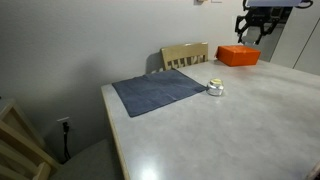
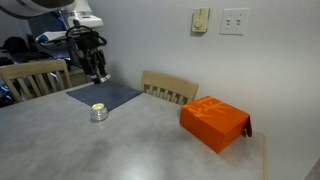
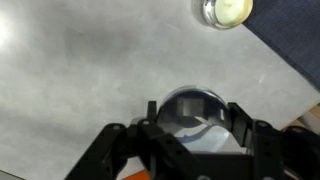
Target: Remove the lid from the silver container
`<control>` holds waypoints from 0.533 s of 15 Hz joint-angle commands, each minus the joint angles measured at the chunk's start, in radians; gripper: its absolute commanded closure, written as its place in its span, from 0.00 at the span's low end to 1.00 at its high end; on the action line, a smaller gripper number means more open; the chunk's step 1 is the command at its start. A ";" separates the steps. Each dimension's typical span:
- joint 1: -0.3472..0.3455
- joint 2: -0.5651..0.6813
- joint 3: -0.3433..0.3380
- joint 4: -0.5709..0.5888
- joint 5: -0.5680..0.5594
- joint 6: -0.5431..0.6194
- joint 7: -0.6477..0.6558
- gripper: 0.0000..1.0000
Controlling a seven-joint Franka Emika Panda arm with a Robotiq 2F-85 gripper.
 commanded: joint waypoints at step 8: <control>-0.059 0.019 0.028 0.137 -0.019 -0.558 -0.186 0.56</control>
